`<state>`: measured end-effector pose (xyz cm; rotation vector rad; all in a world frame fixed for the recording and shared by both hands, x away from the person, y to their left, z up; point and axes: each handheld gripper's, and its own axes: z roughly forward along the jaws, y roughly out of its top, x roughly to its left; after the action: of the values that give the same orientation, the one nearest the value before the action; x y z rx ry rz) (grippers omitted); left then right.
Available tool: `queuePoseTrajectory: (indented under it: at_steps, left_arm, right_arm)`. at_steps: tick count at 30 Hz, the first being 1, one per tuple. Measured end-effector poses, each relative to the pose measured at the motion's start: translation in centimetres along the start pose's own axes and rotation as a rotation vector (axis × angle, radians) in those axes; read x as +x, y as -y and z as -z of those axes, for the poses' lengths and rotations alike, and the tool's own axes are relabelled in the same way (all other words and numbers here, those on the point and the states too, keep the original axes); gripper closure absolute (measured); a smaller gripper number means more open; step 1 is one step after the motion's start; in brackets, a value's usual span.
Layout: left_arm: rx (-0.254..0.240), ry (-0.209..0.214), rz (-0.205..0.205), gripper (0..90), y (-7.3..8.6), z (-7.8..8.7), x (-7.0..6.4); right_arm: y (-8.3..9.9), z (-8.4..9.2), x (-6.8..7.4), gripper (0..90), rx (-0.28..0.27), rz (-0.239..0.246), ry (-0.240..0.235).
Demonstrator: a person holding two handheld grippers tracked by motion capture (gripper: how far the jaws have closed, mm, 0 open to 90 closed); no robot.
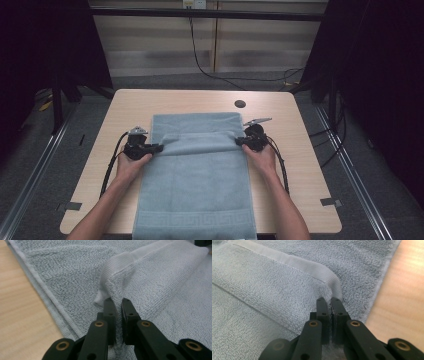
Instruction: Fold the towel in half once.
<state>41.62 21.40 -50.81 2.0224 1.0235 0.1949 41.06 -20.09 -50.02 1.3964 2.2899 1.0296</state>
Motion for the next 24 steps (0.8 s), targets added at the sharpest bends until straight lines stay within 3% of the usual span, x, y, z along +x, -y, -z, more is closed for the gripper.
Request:
queuePoseTrajectory:
  at_steps: [6, 8, 11, 13, 16, 19, 21, 24]
  left_arm:
    - [-0.009, -0.037, -0.029, 84.2, -1.1, -1.2, 0.5]
    - [-0.024, -0.034, -0.015, 84.1, -1.2, -1.5, 0.8]
    - [-0.020, -0.017, 0.028, 84.1, -1.5, -1.6, 1.2]
    - [-0.021, -0.027, 0.012, 84.2, -1.6, -1.5, 0.9]
    - [-0.051, -0.027, -0.006, 84.2, -2.2, -0.5, 0.5]
    - [-0.130, 0.022, 0.012, 84.2, -3.5, 1.9, 0.1]
    - [-0.170, 0.006, -0.020, 84.2, -4.6, 3.5, -0.3]
    - [-0.249, -0.003, -0.029, 84.2, -5.9, 5.8, -1.1]
  right_arm:
    - [-1.3, -0.9, -0.6, 86.5, 0.017, -0.018, 0.041]
    - [-1.5, -1.1, -0.8, 86.5, 0.016, -0.008, 0.053]
    - [-1.4, -0.9, -1.1, 86.5, 0.006, -0.032, 0.046]
    - [-1.4, -0.8, -1.3, 86.4, -0.013, -0.046, 0.029]
    - [-1.7, 0.3, -1.4, 86.4, -0.063, -0.070, -0.002]
    - [-2.7, 2.4, -1.4, 86.4, -0.152, -0.066, -0.038]
    - [-3.5, 3.9, -1.3, 86.4, -0.199, -0.063, -0.055]
    - [-4.7, 6.3, -0.9, 86.3, -0.269, -0.056, -0.071]
